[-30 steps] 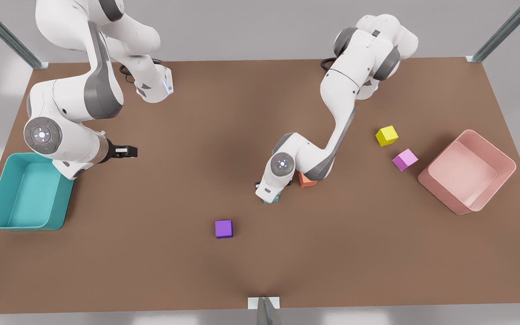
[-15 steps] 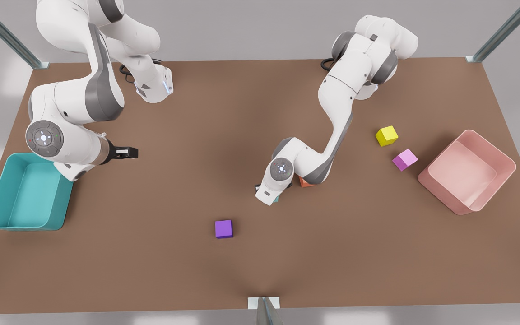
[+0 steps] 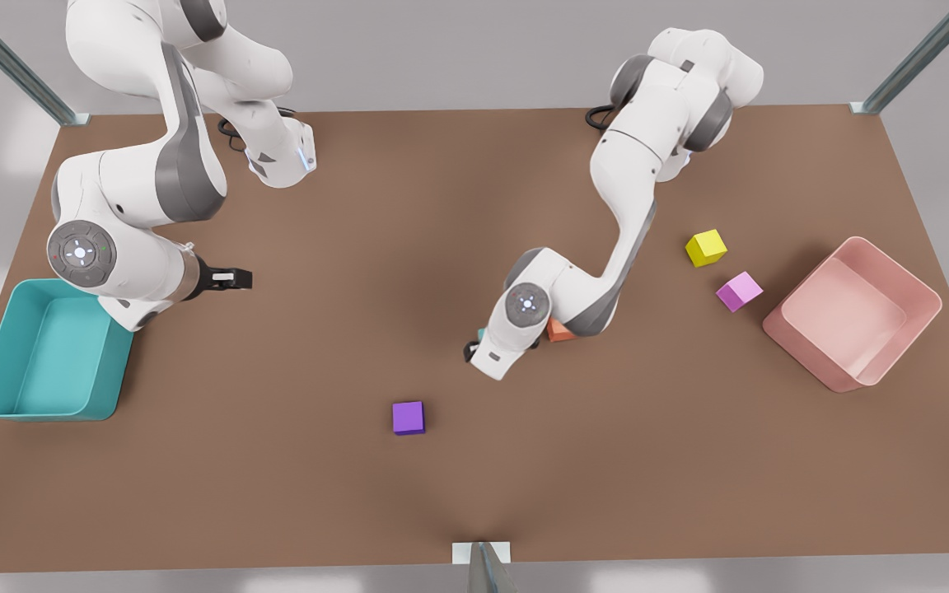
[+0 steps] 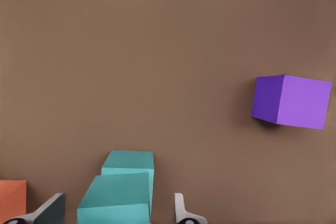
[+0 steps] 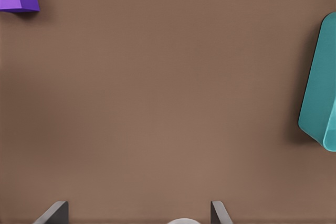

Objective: Stack the two blue cubes on top of each other

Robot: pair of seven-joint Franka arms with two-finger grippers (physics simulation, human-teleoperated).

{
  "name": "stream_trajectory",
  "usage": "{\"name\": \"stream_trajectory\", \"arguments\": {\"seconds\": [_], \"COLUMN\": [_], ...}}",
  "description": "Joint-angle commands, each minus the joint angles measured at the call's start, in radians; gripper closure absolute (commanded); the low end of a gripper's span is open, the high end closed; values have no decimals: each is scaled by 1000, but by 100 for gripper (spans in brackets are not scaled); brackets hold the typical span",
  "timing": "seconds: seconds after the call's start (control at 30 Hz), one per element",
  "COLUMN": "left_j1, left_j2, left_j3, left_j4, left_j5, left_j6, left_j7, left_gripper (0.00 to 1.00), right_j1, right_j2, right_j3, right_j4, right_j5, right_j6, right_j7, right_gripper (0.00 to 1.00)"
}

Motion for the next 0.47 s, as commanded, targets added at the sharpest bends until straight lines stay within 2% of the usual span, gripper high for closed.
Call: {"name": "stream_trajectory", "arguments": {"seconds": [0.0,0.03,0.07,0.1,0.17,0.2,0.27,0.43], "left_j1": [3,7,64,156,299,354,415,417], "left_j2": [-10,-41,-98,-245,-363,-386,-609,-630], "left_j3": [1,4,7,4,4,3,-2,4], "left_j4": [23,35,107,112,110,111,-178,-175], "left_j5": [4,5,7,5,151,159,156,140], "left_j6": [-7,-77,-292,-517,-826,-872,-745,-752], "left_j7": [10,11,22,184,686,743,910,906], "left_gripper": [0,0,0,0,0,0,0,0], "right_j1": [0,0,0,0,0,0,0,0], "right_j2": [-1,-1,-1,-1,-1,-1,-1,0], "right_j3": [0,0,0,0,-1,-1,-1,-1], "right_j4": [1,1,2,1,1,1,1,2], "right_j5": [0,0,0,0,0,-1,0,0], "right_j6": [-1,-1,-1,-1,-1,-1,-2,-1], "right_j7": [-1,-1,-1,-2,-2,-2,-2,-2], "right_gripper": [0,0,0,0,0,0,0,0]}}
